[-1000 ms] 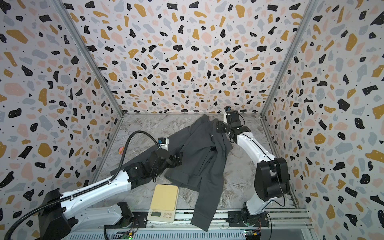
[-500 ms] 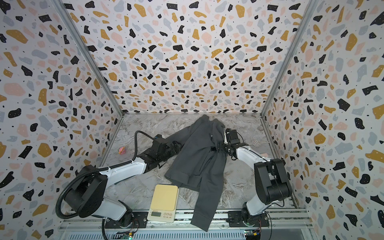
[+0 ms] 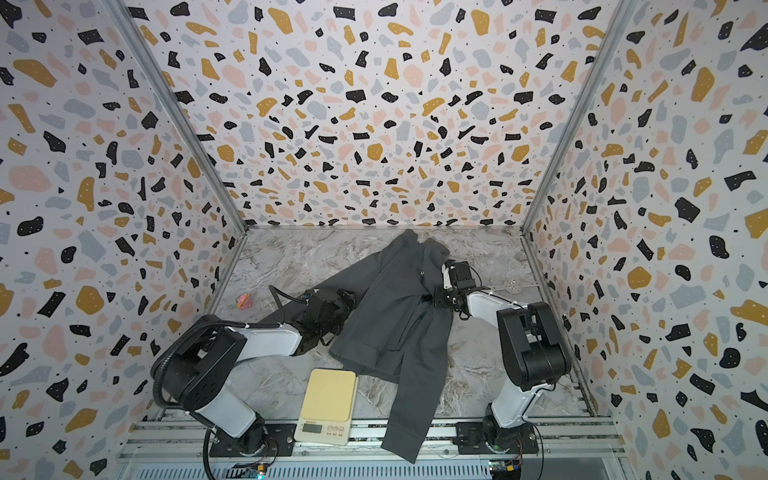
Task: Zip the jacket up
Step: 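Lift the jacket with both grippers and spread it farther from the robot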
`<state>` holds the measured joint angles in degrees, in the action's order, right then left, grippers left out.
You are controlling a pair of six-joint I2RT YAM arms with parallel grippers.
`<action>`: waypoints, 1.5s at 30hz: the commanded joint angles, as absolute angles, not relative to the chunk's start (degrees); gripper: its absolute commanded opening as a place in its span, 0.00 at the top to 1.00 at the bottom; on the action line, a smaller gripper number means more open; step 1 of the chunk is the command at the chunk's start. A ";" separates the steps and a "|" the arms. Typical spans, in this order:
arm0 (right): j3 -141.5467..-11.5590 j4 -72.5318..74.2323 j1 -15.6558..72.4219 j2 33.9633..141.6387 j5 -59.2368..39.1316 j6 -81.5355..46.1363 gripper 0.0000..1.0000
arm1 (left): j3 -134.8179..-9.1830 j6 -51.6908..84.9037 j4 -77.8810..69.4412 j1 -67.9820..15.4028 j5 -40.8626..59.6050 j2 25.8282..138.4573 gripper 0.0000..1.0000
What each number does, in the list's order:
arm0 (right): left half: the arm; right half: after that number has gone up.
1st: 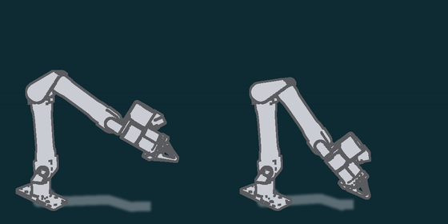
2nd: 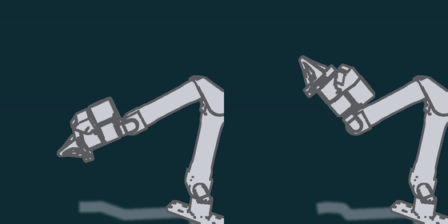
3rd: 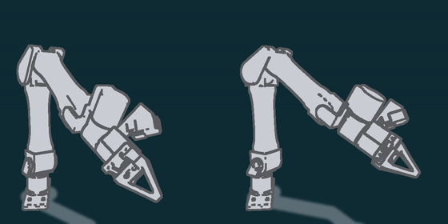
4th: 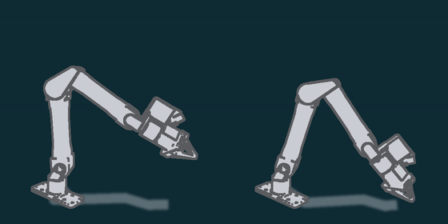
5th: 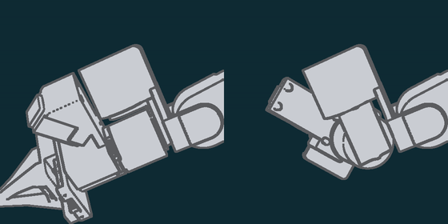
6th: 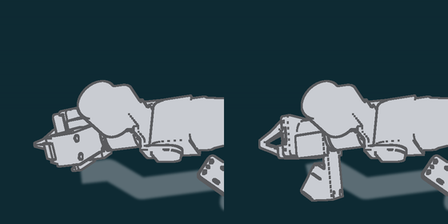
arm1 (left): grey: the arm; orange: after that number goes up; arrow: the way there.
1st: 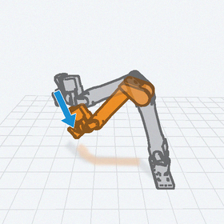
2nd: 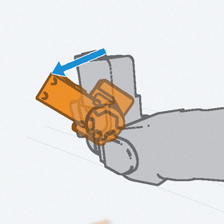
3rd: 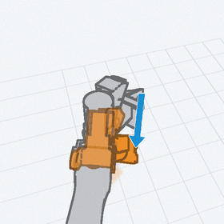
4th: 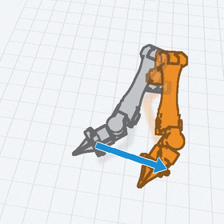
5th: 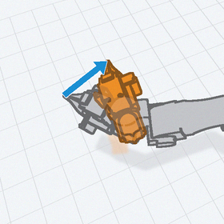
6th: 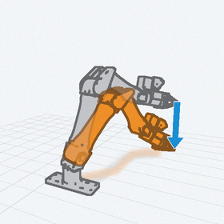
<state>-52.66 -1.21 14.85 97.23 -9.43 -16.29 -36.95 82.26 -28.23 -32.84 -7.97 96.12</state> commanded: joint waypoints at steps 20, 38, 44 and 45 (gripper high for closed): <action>-71.11 -16.83 12.34 87.62 -1.16 -0.49 0.95 | -50.02 60.77 -38.53 -29.63 -21.25 104.62 1.00; -102.58 -22.16 3.82 112.79 22.71 11.25 0.87 | -50.69 45.59 -27.51 -17.80 -29.15 93.99 1.00; -119.84 -29.84 3.25 126.18 29.44 12.35 0.38 | -59.78 39.06 -23.01 -14.67 -26.46 99.93 1.00; -122.94 -33.08 3.25 127.05 28.29 9.80 0.35 | -61.74 37.95 -21.97 -14.06 -24.80 101.16 1.00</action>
